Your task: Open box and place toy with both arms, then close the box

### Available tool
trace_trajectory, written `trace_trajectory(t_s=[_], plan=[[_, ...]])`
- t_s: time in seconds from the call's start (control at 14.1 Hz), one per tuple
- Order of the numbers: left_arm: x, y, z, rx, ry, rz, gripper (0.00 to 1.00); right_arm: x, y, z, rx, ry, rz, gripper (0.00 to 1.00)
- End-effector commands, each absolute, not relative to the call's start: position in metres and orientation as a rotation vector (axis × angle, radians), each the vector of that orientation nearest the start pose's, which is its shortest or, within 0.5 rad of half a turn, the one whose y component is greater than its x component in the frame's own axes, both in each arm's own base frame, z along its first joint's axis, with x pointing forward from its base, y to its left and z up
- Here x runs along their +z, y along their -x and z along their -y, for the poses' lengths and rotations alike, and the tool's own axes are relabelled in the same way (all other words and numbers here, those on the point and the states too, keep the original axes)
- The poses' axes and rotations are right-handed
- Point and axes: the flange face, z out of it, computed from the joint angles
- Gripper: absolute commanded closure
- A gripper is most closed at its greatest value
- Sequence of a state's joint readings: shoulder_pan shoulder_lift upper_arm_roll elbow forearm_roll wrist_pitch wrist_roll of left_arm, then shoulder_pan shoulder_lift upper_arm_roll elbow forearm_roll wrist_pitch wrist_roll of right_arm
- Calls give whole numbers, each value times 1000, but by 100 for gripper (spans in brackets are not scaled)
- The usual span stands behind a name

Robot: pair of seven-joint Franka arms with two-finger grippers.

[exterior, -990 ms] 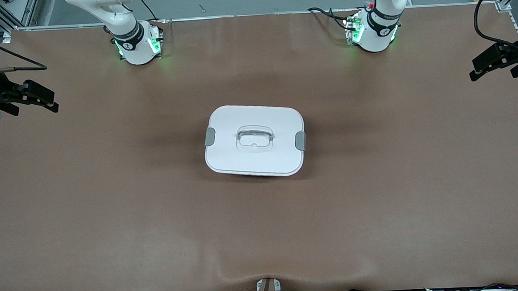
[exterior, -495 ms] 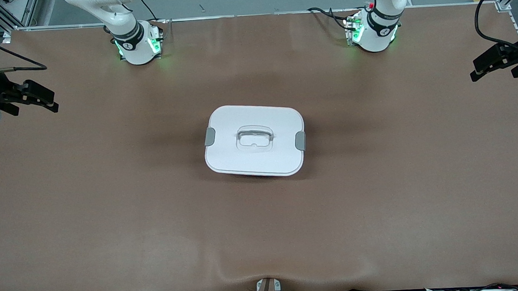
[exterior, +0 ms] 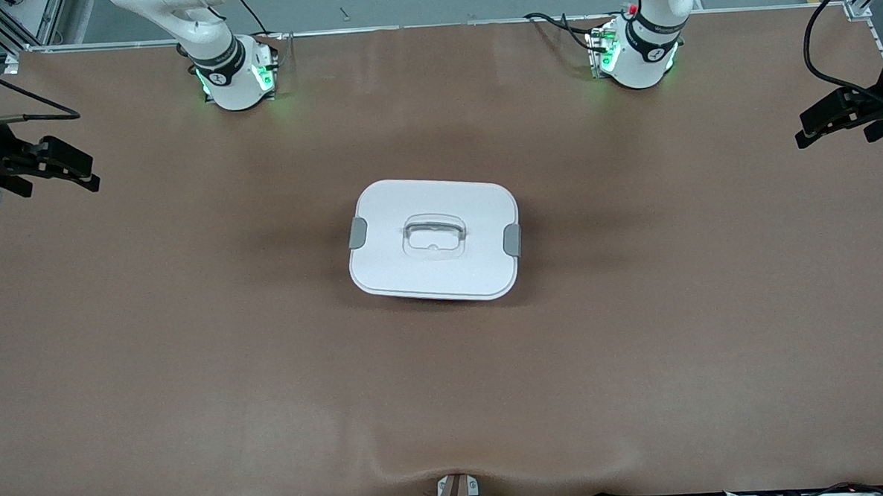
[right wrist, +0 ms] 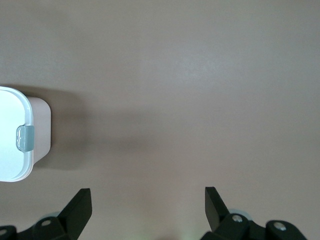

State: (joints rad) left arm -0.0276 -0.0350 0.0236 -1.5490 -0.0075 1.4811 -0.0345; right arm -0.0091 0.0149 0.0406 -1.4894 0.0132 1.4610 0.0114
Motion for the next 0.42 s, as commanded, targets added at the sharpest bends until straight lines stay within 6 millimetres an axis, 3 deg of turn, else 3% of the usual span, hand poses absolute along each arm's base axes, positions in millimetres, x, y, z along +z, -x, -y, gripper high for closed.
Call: trace_trajectory(t_s=[0.0,0.35], plan=[[652,-534,3,30,3161,58,0,649,-549,-21,70,3132,18,0],[649,-535,7,40,3161,56,0,649,-550,-21,73,3132,18,0]])
